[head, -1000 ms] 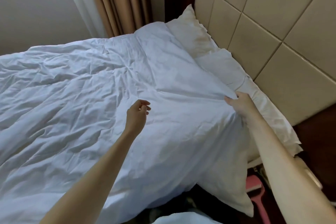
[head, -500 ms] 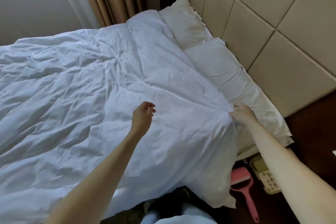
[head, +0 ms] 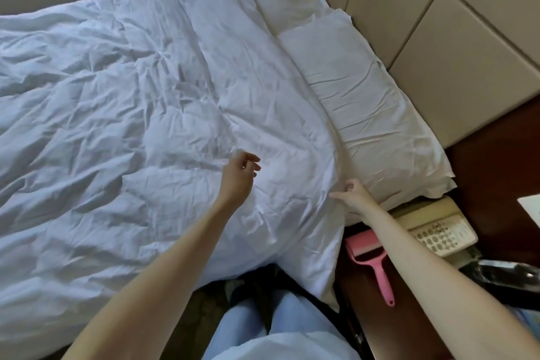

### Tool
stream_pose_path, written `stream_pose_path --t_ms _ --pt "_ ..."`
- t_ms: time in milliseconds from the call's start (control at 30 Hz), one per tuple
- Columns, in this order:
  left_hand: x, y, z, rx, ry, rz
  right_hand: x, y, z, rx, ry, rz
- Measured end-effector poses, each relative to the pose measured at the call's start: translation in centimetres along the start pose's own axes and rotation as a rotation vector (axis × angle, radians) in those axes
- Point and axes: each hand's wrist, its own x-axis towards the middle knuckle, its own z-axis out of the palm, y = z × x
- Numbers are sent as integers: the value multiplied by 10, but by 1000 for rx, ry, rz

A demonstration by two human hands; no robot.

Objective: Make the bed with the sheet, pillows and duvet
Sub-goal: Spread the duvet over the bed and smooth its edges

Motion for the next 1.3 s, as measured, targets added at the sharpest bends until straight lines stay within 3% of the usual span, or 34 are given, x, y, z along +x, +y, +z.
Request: stream_pose_path --t_ms 167,267,367,600,800,1000,1300 --pt "-6 -13 -7 -25 43 -40 22 8 30 -151 141 -53" --pt "-8 -23 -13 -23 72 -65 23 6 60 -142 13 21" --pt "-8 -31 -17 -1 82 -92 27 12 98 -237 -79 -19" --pt "-8 -39 -28 -12 128 -118 40 20 99 -463 -36 -61" --pt "-13 -47 -47 -16 141 -125 12 -29 110 -381 35 -274" --pt "-37 -78 -94 -33 226 -167 -31 -86 139 -231 -35 -492" --pt "-76 -168 -226 -123 373 -291 -101 -121 273 -233 -159 -563"
